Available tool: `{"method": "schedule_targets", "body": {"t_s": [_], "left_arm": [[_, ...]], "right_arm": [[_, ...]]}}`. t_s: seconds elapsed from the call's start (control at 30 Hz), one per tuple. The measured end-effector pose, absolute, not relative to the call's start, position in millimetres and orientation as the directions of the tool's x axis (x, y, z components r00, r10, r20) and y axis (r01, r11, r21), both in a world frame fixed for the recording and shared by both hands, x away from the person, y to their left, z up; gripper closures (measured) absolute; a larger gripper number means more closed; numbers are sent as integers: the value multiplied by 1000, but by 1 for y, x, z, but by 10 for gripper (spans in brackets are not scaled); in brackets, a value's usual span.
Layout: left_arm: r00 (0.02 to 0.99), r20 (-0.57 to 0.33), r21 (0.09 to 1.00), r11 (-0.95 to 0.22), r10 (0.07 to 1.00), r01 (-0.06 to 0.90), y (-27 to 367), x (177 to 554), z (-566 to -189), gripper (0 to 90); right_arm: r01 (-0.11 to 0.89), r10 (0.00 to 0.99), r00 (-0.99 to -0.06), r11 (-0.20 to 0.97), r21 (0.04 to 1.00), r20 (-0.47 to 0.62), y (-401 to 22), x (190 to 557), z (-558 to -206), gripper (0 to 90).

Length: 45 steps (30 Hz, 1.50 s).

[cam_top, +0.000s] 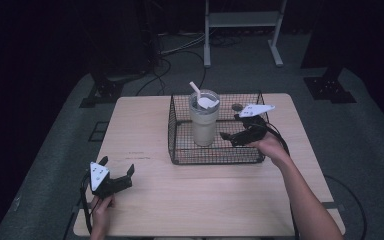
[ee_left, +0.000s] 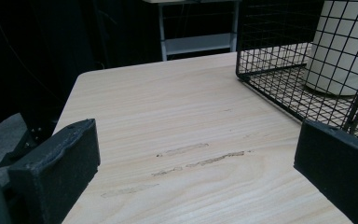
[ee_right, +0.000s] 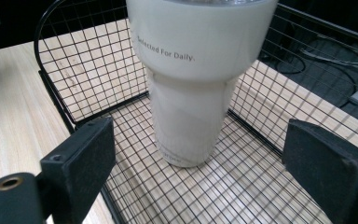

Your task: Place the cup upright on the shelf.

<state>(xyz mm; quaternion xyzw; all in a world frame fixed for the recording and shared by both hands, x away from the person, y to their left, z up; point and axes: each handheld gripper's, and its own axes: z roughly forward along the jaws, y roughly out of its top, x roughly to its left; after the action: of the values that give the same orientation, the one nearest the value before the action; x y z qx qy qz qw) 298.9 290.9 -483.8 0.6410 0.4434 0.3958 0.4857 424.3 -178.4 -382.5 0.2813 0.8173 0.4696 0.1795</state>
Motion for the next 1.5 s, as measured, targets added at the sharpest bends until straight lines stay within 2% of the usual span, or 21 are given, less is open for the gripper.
{"method": "schedule_targets", "body": {"t_s": [0.77, 1.5], "left_arm": [[294, 77, 974, -135, 953, 184, 291, 299, -484, 0], [295, 76, 974, -134, 953, 183, 291, 299, -484, 0]], "right_arm": [[246, 596, -802, 394, 886, -42, -190, 384, -375, 89], [237, 599, -800, 368, 899, -35, -213, 345, -385, 89]]}}
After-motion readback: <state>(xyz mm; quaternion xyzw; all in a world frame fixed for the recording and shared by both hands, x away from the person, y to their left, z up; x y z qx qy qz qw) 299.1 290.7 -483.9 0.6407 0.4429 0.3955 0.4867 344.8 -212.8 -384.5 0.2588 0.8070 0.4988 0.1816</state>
